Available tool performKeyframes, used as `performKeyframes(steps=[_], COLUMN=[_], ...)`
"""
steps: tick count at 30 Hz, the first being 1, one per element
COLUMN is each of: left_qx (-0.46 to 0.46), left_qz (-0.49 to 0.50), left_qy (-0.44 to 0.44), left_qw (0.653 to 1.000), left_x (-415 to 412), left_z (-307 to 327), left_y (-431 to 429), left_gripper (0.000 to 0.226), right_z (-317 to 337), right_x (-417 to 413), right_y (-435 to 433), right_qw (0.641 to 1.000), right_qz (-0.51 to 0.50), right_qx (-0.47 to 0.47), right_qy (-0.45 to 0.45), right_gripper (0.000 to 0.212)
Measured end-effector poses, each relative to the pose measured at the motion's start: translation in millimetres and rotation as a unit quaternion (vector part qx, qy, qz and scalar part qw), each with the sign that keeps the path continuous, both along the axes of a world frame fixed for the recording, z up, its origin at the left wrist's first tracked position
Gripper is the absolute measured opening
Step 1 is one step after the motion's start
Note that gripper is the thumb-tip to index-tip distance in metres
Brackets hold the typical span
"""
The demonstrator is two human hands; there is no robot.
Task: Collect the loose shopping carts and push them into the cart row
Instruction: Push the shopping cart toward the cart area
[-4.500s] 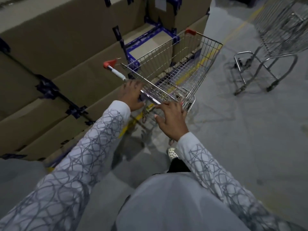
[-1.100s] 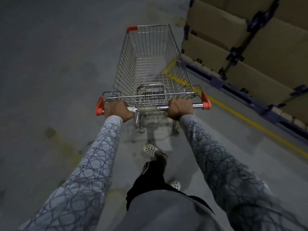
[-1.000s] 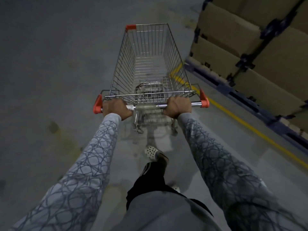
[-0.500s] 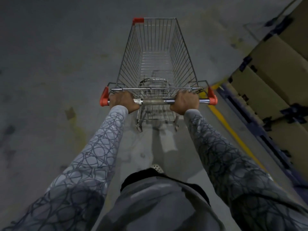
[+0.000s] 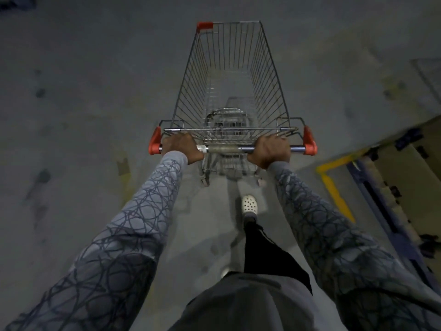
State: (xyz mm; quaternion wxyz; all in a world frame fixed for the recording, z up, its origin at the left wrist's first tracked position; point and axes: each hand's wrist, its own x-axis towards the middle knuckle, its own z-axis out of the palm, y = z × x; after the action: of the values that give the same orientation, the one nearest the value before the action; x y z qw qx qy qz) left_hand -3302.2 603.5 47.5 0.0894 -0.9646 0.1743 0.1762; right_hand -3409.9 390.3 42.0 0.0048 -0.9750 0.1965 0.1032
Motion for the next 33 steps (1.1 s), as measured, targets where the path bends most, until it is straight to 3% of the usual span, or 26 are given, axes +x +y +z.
performKeyframes(steps=[3, 7, 12, 22, 33], left_qx=[0.017, 0.036, 0.051, 0.017, 0.015], left_qz=[0.028, 0.063, 0.103, 0.153, 0.126], left_qy=[-0.017, -0.028, -0.032, -0.045, -0.056], left_qw=[0.999, 0.997, 0.993, 0.987, 0.99], left_x=[55.0, 128.2, 208.6, 370.1, 652.7], left_z=[1.1, 10.3, 6.1, 6.3, 9.3], left_y=[-5.6, -22.4, -45.9, -76.3, -64.8], left_gripper=[0.042, 0.046, 0.069, 0.058, 0.052], right_z=[-3.2, 2.6, 2.0, 2.8, 1.7], right_x=[61.3, 144.2, 240.7, 441.6, 702.0], right_y=[-6.0, -19.8, -51.3, -94.1, -79.4], right_qw=[0.999, 0.998, 0.994, 0.987, 0.99], right_qz=[0.026, 0.065, 0.112, 0.161, 0.139], right_qx=[0.003, 0.003, 0.004, -0.002, -0.004], right_qy=[-0.021, -0.023, 0.001, 0.016, 0.002], right_gripper=[0.054, 0.044, 0.049, 0.049, 0.052])
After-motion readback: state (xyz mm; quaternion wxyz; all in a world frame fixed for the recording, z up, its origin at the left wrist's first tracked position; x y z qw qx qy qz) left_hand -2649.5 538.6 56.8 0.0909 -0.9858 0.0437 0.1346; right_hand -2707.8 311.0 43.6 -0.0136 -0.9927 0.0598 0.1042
